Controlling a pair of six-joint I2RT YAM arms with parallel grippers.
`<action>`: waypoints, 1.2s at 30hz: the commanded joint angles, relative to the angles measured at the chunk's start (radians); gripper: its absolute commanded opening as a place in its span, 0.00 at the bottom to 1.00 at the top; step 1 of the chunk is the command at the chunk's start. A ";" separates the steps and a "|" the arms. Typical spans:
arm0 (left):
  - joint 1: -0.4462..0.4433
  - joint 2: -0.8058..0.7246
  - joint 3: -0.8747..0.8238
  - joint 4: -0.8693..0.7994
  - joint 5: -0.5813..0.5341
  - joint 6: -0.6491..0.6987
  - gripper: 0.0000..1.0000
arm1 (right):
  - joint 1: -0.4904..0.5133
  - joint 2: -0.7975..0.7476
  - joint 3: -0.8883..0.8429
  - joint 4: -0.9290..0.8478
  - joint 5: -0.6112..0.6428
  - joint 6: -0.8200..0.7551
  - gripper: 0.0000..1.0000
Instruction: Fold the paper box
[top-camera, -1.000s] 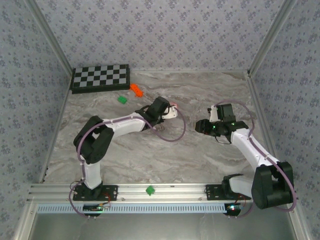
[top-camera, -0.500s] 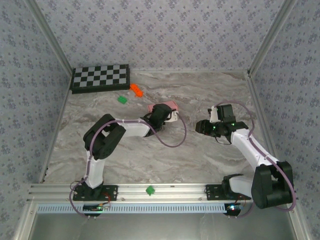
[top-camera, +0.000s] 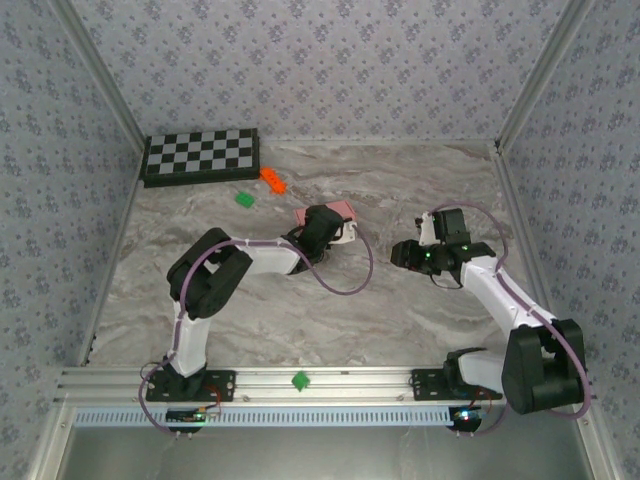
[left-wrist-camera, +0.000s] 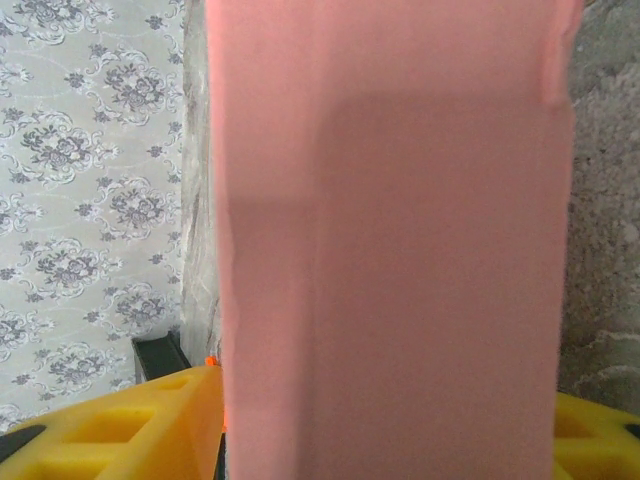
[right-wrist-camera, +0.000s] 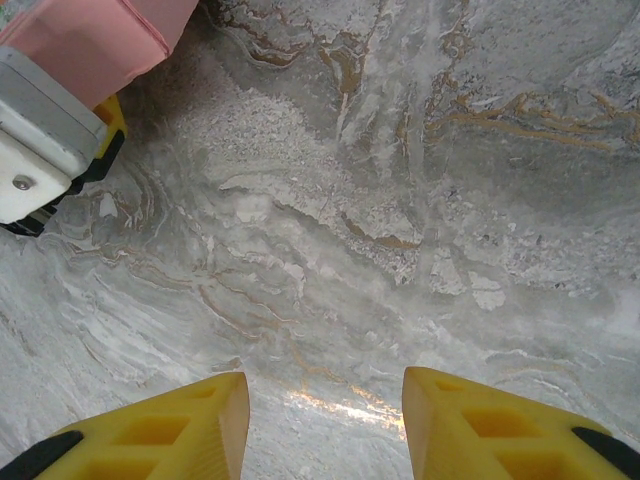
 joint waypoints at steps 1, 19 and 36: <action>-0.007 0.007 -0.002 0.024 -0.002 -0.013 0.63 | -0.008 0.010 -0.010 0.002 -0.017 0.012 0.46; -0.009 -0.096 0.031 -0.235 0.158 -0.087 0.92 | -0.009 0.030 -0.017 0.010 -0.016 0.013 0.45; 0.028 -0.275 0.095 -0.486 0.232 -0.311 1.00 | -0.015 0.042 -0.025 0.023 0.018 0.000 0.45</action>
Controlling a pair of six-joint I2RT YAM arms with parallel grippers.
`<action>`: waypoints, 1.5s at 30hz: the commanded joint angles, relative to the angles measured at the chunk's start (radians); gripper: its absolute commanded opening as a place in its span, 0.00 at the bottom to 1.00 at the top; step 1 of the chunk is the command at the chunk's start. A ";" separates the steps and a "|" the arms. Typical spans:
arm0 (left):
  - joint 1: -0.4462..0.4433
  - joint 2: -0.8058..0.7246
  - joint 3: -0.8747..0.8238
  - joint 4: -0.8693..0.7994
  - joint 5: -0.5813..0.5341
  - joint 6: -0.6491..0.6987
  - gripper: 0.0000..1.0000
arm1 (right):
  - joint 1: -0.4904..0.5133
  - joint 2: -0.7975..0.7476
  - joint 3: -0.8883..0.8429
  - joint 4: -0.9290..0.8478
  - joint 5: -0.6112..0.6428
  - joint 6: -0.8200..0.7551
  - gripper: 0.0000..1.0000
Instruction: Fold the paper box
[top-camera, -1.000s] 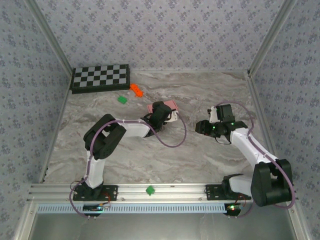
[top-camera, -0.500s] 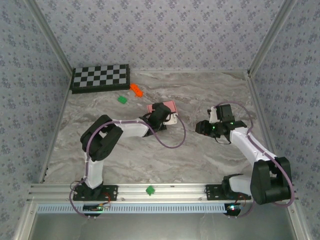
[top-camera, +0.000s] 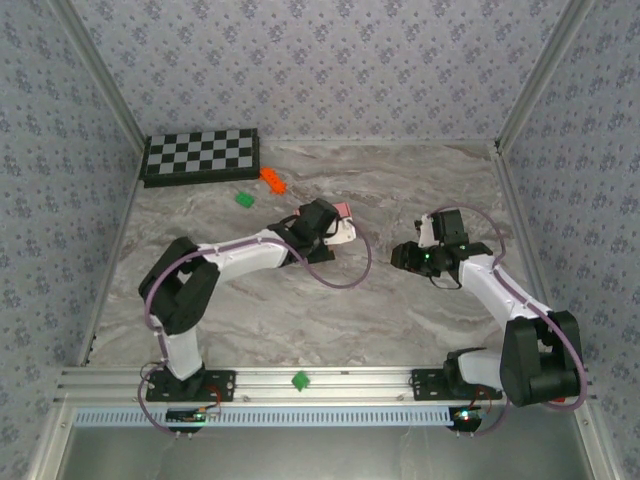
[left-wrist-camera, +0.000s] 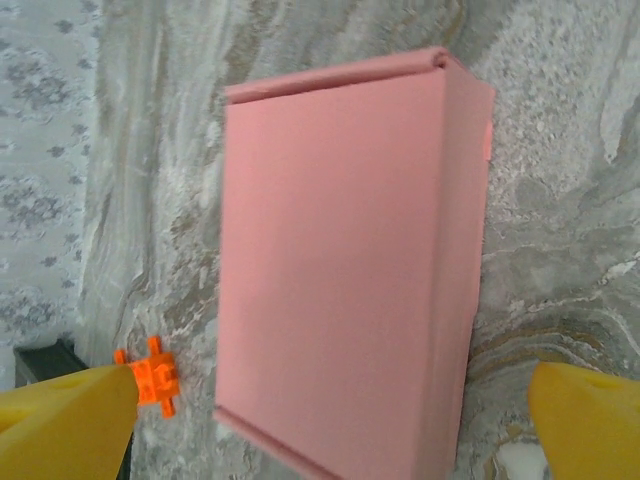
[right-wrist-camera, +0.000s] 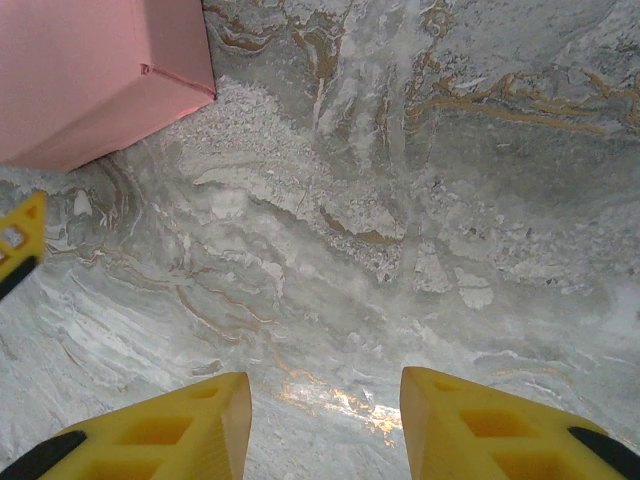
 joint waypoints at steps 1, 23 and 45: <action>0.033 -0.085 0.053 -0.078 0.011 -0.121 1.00 | -0.006 0.006 -0.008 -0.001 0.026 -0.002 0.45; 0.459 -0.516 -0.224 -0.193 0.032 -0.838 1.00 | -0.115 -0.073 -0.003 0.019 0.405 -0.009 0.46; 0.623 -0.633 -0.645 0.244 -0.130 -0.778 1.00 | -0.178 -0.054 -0.201 0.552 0.567 -0.198 0.57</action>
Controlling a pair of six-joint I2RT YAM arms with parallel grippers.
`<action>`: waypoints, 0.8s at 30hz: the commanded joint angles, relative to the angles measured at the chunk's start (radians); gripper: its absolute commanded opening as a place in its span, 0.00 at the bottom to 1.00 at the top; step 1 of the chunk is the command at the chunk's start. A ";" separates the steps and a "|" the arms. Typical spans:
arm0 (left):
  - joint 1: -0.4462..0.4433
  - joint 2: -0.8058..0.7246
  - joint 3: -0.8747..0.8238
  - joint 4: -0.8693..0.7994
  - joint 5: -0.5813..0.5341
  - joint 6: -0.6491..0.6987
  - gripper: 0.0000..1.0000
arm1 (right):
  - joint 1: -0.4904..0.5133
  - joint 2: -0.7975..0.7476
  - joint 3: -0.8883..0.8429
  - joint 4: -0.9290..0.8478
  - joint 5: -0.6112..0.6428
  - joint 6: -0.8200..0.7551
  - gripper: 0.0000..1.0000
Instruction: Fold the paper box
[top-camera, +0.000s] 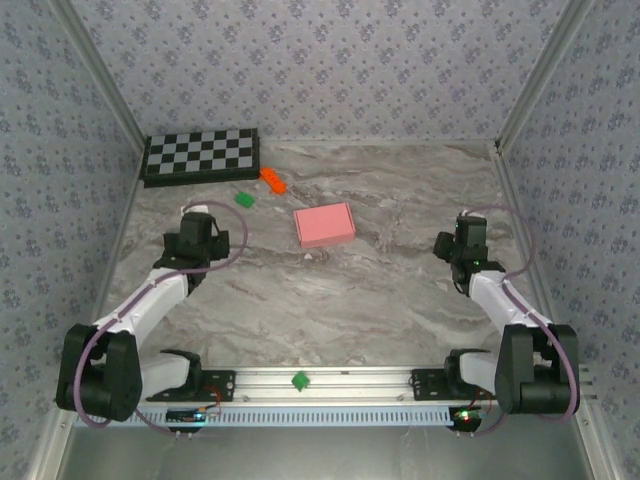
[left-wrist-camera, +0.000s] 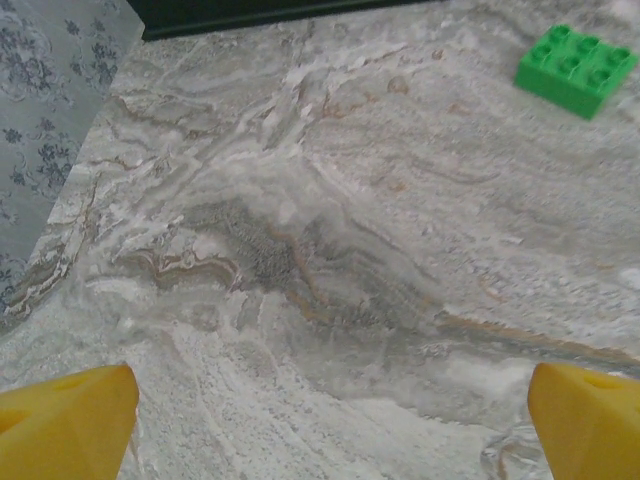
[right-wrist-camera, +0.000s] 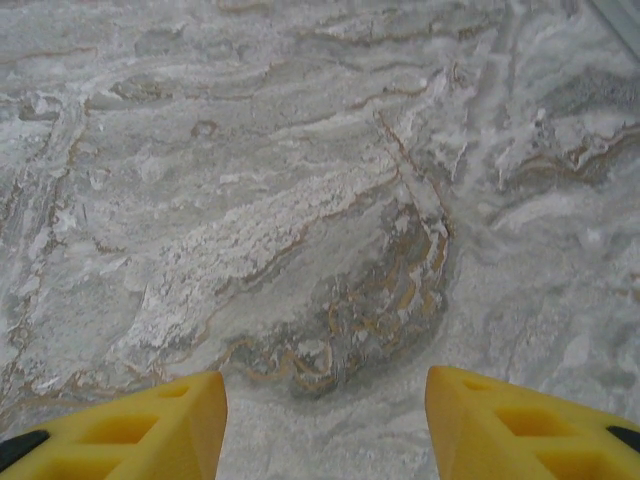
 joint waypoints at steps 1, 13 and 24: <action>0.026 -0.021 -0.064 0.224 -0.003 0.068 1.00 | -0.008 0.007 -0.038 0.177 0.013 -0.078 0.57; 0.154 0.085 -0.217 0.661 0.358 0.147 1.00 | -0.015 0.069 -0.167 0.576 -0.100 -0.212 0.63; 0.224 0.212 -0.229 0.834 0.475 0.121 1.00 | -0.028 0.180 -0.186 0.749 -0.171 -0.253 0.64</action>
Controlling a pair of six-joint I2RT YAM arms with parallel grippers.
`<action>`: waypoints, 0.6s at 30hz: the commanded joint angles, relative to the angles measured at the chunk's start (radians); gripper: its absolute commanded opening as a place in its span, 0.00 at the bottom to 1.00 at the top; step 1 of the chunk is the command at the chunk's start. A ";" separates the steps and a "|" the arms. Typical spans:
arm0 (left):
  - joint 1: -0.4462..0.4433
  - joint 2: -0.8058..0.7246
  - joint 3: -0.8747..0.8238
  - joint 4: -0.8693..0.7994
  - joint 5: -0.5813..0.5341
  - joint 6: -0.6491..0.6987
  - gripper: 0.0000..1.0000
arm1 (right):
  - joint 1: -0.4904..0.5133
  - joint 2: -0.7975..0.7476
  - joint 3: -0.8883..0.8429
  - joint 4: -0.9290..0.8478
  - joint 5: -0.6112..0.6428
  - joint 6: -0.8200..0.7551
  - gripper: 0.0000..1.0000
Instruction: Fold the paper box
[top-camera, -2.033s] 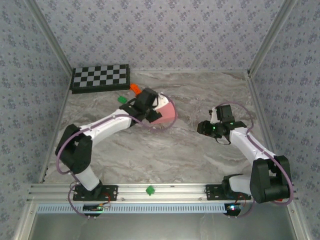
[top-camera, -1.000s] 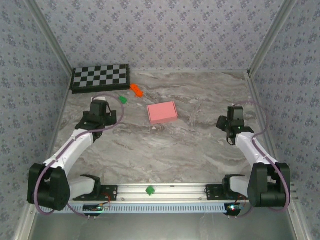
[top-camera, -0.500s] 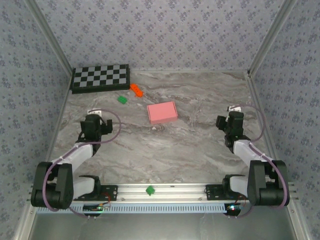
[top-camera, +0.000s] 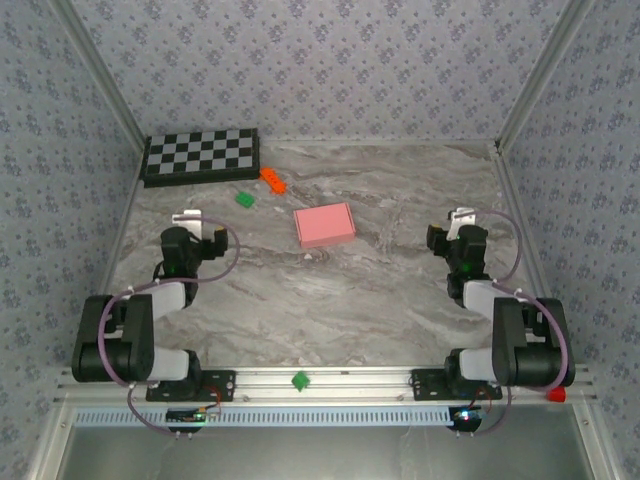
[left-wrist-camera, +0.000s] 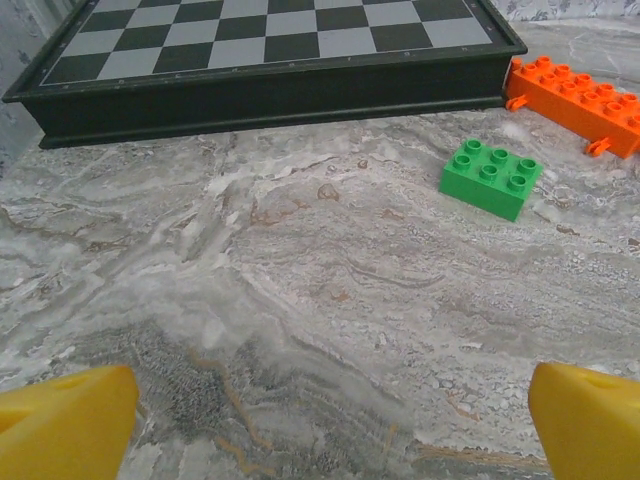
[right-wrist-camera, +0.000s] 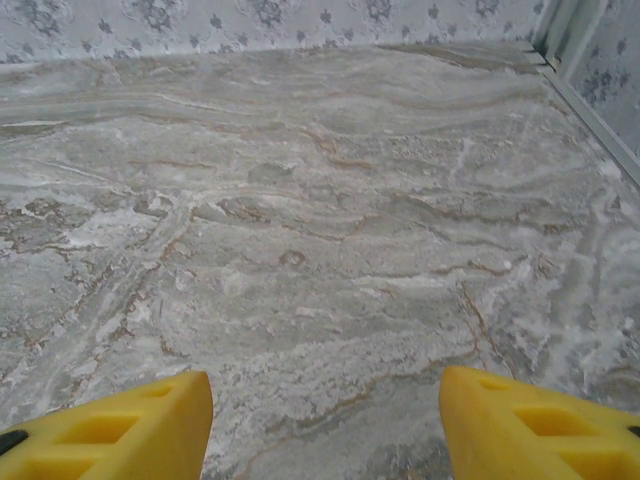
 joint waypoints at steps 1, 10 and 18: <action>0.017 0.034 -0.006 0.107 0.078 -0.009 1.00 | -0.010 0.041 -0.017 0.110 -0.034 -0.031 0.64; 0.021 0.138 -0.014 0.204 0.067 -0.017 1.00 | -0.007 0.123 -0.029 0.198 -0.040 -0.039 0.64; 0.021 0.164 0.032 0.150 -0.036 -0.055 1.00 | 0.016 0.188 -0.005 0.213 0.011 -0.052 0.74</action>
